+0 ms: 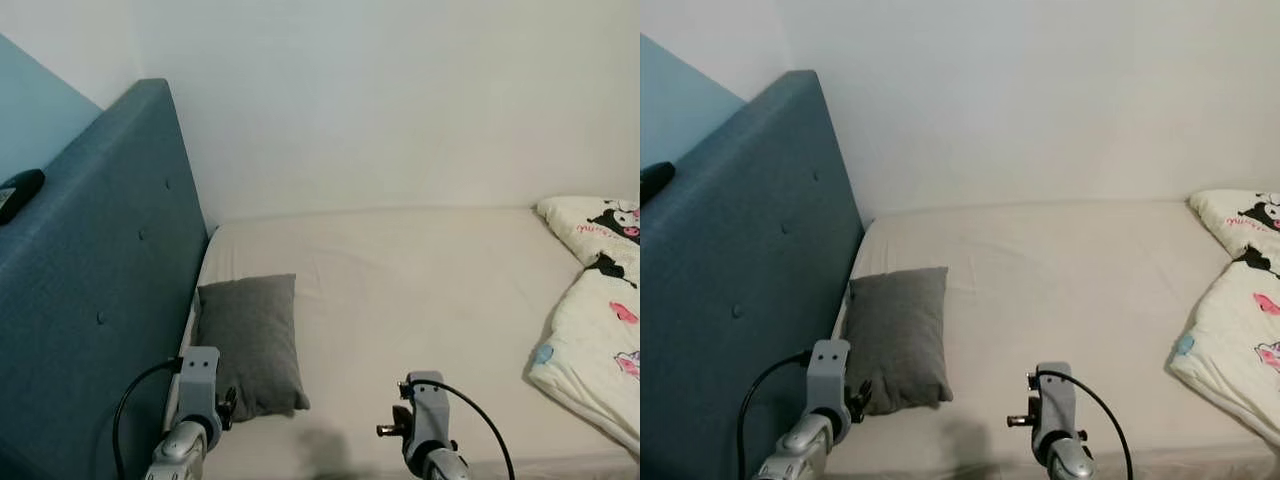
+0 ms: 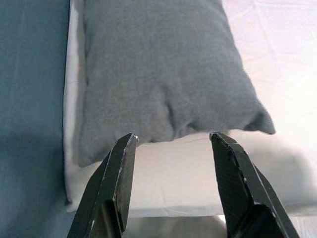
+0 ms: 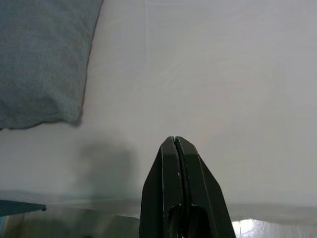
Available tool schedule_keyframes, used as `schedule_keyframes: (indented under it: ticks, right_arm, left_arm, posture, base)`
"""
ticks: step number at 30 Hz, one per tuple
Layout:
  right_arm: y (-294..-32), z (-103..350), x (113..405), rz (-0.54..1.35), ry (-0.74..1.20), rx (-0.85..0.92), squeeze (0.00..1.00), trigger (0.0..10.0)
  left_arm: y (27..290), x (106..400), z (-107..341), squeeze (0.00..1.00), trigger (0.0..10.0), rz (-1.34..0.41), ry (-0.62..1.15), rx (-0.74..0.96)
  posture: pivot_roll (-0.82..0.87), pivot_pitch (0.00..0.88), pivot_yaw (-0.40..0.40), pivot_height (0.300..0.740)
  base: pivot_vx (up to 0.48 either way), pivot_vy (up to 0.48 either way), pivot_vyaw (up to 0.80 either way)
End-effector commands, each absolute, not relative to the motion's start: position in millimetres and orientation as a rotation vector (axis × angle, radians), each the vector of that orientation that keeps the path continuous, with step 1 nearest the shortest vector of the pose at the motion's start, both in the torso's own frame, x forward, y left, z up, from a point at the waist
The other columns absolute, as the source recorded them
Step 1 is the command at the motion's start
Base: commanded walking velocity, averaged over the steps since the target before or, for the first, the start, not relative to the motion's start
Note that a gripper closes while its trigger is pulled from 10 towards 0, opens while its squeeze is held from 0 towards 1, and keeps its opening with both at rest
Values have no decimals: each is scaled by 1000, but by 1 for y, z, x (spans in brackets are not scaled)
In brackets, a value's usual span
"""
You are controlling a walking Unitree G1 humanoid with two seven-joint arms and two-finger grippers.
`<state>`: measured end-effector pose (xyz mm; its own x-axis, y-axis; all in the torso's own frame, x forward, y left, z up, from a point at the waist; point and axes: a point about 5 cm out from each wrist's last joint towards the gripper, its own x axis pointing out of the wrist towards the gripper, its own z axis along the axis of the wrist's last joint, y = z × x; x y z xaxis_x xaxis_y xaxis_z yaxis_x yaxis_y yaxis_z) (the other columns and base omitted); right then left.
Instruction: Clean up the room
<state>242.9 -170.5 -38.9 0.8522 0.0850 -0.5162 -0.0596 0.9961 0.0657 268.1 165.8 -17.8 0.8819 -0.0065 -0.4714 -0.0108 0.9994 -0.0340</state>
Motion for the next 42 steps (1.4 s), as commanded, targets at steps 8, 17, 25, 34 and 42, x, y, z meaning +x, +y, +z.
schedule_keyframes:
  ticks: [8, 17, 25, 34, 42]
  right_arm:
    - [-170, -43, 239, 71, 564, 65, 0, 10000]
    - [-170, -43, 239, 70, 566, 64, 0, 10000]
    - [-170, -42, 239, 70, 561, 65, 0, 10000]
    - [-170, -43, 238, 72, 564, 64, 0, 10000]
    - [-169, -43, 237, 71, 565, 67, 0, 10000]
  left_arm:
    - [169, 267, -19, 0, 10000, 2, 509, -9]
    - [170, 269, -18, 0, 10000, 20, 511, -7]
    - [170, 268, -20, 0, 10000, 24, 523, -6]
    - [171, 266, -22, 0, 10000, 26, 543, 9]
    - [172, 265, -23, 0, 10000, 14, 553, 14]
  posture:
    - [27, 56, -12, 729]
    - [26, 62, -15, 729]
    - [23, 65, -15, 729]
    - [25, 69, -15, 729]
    - [26, 68, -13, 729]
  base:
    - [0, 0, 0]
    - [0, -91, 0]
    - [0, -402, 0]
    - [0, 0, 0]
    - [0, 368, 0]
